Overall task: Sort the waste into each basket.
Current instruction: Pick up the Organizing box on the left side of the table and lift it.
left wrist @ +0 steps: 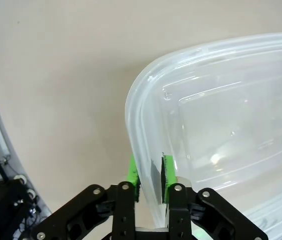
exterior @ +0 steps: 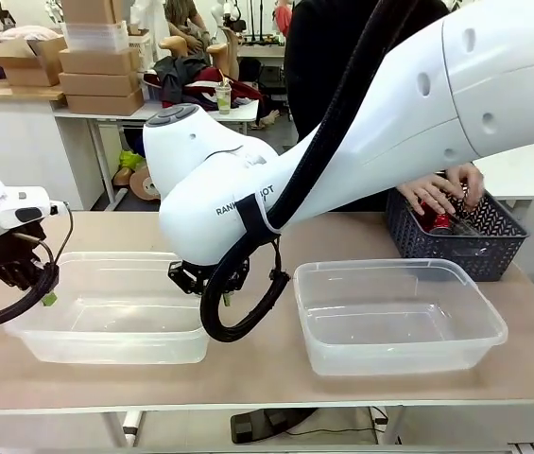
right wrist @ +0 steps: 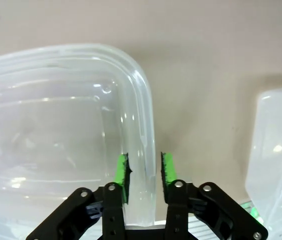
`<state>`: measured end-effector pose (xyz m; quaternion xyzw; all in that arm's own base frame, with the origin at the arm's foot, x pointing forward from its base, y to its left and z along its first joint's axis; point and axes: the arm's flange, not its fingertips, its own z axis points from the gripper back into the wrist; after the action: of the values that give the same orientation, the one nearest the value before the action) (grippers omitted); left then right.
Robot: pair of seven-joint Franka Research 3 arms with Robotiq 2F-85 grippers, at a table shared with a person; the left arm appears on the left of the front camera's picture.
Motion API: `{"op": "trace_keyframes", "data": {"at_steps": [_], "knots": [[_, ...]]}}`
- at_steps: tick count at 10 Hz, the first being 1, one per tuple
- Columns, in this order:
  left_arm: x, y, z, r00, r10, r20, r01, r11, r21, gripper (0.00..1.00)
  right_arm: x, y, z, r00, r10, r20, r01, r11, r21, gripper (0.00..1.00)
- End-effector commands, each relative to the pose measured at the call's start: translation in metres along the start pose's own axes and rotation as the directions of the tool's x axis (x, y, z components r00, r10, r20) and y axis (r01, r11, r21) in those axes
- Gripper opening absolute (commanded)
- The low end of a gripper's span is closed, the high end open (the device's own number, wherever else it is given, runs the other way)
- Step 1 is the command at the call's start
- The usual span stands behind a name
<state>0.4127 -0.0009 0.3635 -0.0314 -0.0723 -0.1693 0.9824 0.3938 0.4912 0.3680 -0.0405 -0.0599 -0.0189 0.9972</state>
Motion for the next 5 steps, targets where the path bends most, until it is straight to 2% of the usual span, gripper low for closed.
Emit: {"op": "trace_keyframes", "data": {"at_steps": [1,5], "knots": [[-0.022,-0.007,-0.003,1.000,0.017,-0.005,-0.017,0.999,0.031,0.00,-0.001,-0.006,0.000,1.000,-0.010,-0.022,0.010,1.000,-0.004,0.00],[-0.021,-0.005,0.002,1.000,0.023,-0.003,-0.023,0.999,0.043,0.00,0.002,-0.018,0.003,0.999,-0.033,-0.023,0.033,0.999,0.009,0.00]]}}
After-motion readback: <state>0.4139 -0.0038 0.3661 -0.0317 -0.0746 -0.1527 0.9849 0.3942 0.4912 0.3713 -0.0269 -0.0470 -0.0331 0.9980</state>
